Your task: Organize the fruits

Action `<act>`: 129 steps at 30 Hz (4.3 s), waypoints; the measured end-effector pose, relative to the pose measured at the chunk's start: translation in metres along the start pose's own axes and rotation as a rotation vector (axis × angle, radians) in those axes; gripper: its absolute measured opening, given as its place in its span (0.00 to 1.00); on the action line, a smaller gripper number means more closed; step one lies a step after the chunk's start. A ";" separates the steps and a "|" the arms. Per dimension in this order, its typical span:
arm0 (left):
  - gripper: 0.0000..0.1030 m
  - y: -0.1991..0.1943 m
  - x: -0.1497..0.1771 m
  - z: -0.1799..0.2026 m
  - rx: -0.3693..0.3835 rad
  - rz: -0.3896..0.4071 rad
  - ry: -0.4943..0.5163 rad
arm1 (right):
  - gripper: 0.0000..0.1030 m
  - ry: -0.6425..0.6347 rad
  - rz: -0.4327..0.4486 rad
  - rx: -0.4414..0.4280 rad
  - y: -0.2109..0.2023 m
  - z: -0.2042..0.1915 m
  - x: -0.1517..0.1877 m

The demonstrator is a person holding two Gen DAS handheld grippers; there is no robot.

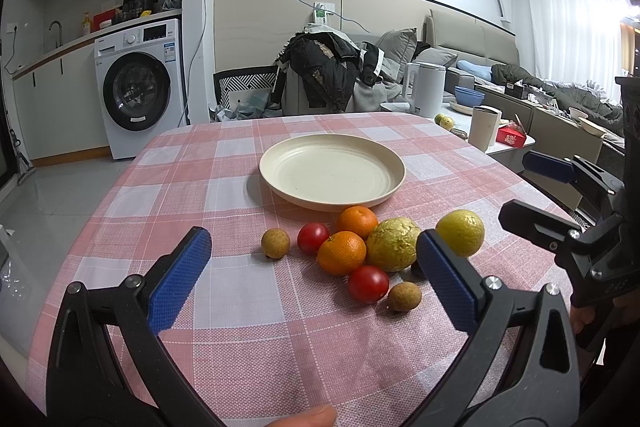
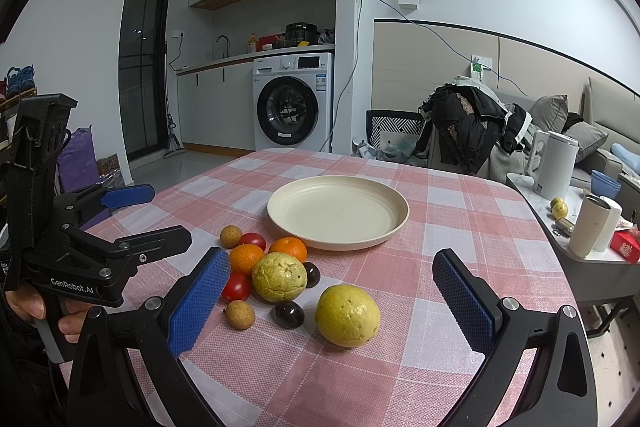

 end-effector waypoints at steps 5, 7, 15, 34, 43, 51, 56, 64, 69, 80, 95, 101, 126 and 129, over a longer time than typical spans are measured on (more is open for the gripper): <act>0.99 0.000 0.000 0.000 0.000 0.000 0.000 | 1.00 0.000 0.000 -0.001 0.000 0.000 0.000; 0.99 0.000 0.000 0.000 0.000 0.000 0.000 | 1.00 0.000 0.000 0.000 0.000 0.000 0.000; 0.99 0.000 0.000 0.000 0.000 0.000 0.000 | 1.00 0.000 -0.001 0.000 0.000 0.000 0.000; 0.99 -0.001 0.001 0.001 0.009 -0.011 0.003 | 1.00 0.018 -0.069 0.014 0.010 0.009 0.007; 0.99 0.009 0.003 -0.001 0.036 -0.064 -0.014 | 1.00 0.048 -0.165 0.004 0.016 0.017 0.005; 0.99 0.020 0.005 0.000 0.052 -0.146 -0.008 | 0.87 0.105 -0.356 -0.014 0.043 0.027 0.034; 0.98 0.027 0.011 0.005 0.082 -0.193 0.009 | 0.80 0.155 -0.399 -0.057 0.054 0.030 0.042; 0.88 0.033 0.023 0.020 0.132 -0.232 0.073 | 0.60 0.209 -0.436 -0.105 0.065 0.033 0.048; 0.88 0.039 0.031 0.029 0.129 -0.264 0.111 | 0.50 0.219 -0.441 -0.088 0.071 0.033 0.049; 0.71 0.044 0.047 0.041 0.221 -0.373 0.096 | 0.49 0.196 -0.365 -0.070 0.046 0.028 0.037; 0.39 0.049 0.056 0.072 0.296 -0.456 0.093 | 0.49 0.196 -0.355 -0.092 0.041 0.025 0.035; 0.39 0.059 0.053 0.074 0.258 -0.455 0.093 | 0.49 0.198 -0.346 -0.091 0.038 0.029 0.035; 0.22 0.028 0.022 0.068 0.261 -0.252 0.169 | 0.49 0.220 -0.291 -0.095 0.040 0.032 0.025; 0.22 0.029 0.016 0.061 0.252 -0.241 0.155 | 0.49 0.234 -0.275 -0.092 0.045 0.035 0.019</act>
Point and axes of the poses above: each gripper's, at about its wrist camera, not at the fingertips, and y roughly the way its jaws point, z to its right, x to its underside, the point moved 6 cm from there along y, roughly the way its jaws point, and after that the axes turned 5 degrees about -x, right-handed, at the moved point
